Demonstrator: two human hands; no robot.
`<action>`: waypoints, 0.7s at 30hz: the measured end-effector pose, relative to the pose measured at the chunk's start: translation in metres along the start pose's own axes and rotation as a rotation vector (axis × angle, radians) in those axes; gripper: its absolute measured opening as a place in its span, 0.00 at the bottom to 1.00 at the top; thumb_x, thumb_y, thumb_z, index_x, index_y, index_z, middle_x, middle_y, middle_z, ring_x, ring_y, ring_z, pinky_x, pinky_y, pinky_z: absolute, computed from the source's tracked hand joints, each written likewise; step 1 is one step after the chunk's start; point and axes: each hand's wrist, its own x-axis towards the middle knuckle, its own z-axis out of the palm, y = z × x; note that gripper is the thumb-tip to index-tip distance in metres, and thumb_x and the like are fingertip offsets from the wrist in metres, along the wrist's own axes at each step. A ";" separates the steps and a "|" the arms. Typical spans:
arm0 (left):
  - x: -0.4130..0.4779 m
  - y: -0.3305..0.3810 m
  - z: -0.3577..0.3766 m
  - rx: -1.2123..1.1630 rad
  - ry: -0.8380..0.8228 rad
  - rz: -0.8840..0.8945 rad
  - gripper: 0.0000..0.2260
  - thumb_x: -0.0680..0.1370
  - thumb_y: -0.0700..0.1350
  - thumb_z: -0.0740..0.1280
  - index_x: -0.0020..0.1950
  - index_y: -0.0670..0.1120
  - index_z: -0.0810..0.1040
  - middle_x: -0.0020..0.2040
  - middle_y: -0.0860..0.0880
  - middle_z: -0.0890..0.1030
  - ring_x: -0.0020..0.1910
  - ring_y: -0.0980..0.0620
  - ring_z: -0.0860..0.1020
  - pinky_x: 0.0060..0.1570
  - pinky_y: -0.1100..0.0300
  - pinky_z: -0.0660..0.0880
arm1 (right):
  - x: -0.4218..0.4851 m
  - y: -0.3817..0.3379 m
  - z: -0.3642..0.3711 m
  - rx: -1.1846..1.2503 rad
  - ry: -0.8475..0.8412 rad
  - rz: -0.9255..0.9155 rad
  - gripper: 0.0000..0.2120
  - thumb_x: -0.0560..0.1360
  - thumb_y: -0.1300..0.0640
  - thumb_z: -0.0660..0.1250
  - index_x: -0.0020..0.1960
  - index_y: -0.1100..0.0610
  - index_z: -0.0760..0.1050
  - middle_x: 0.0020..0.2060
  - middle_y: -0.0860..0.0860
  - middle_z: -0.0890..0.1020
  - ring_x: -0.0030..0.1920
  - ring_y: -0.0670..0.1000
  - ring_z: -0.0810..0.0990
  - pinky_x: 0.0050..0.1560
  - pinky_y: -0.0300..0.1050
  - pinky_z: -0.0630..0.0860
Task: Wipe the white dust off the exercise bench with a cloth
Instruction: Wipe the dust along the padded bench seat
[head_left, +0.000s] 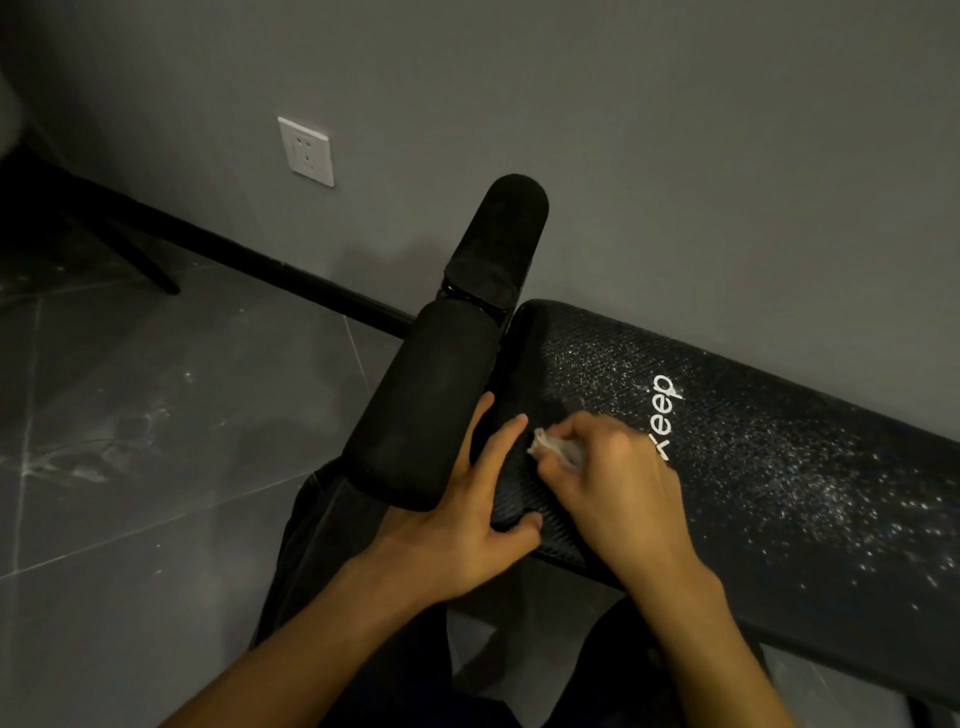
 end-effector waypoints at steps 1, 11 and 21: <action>0.000 -0.001 0.001 -0.005 -0.002 -0.002 0.42 0.71 0.70 0.58 0.82 0.62 0.47 0.82 0.58 0.37 0.79 0.59 0.32 0.76 0.60 0.37 | 0.002 0.001 0.000 0.001 0.008 0.006 0.09 0.77 0.42 0.67 0.52 0.45 0.77 0.49 0.44 0.80 0.47 0.48 0.80 0.40 0.44 0.71; 0.000 -0.001 0.002 -0.013 0.024 -0.006 0.43 0.71 0.70 0.58 0.82 0.59 0.47 0.82 0.59 0.38 0.80 0.59 0.34 0.78 0.59 0.40 | 0.004 -0.008 0.009 0.047 0.079 -0.059 0.09 0.78 0.44 0.66 0.54 0.48 0.77 0.49 0.47 0.79 0.46 0.52 0.81 0.44 0.51 0.78; -0.001 0.000 -0.001 -0.038 0.014 -0.003 0.41 0.72 0.70 0.58 0.80 0.65 0.41 0.81 0.62 0.35 0.80 0.60 0.34 0.80 0.56 0.45 | 0.029 -0.020 0.014 -0.028 0.103 -0.108 0.17 0.79 0.51 0.65 0.67 0.51 0.74 0.59 0.50 0.77 0.50 0.57 0.82 0.47 0.53 0.79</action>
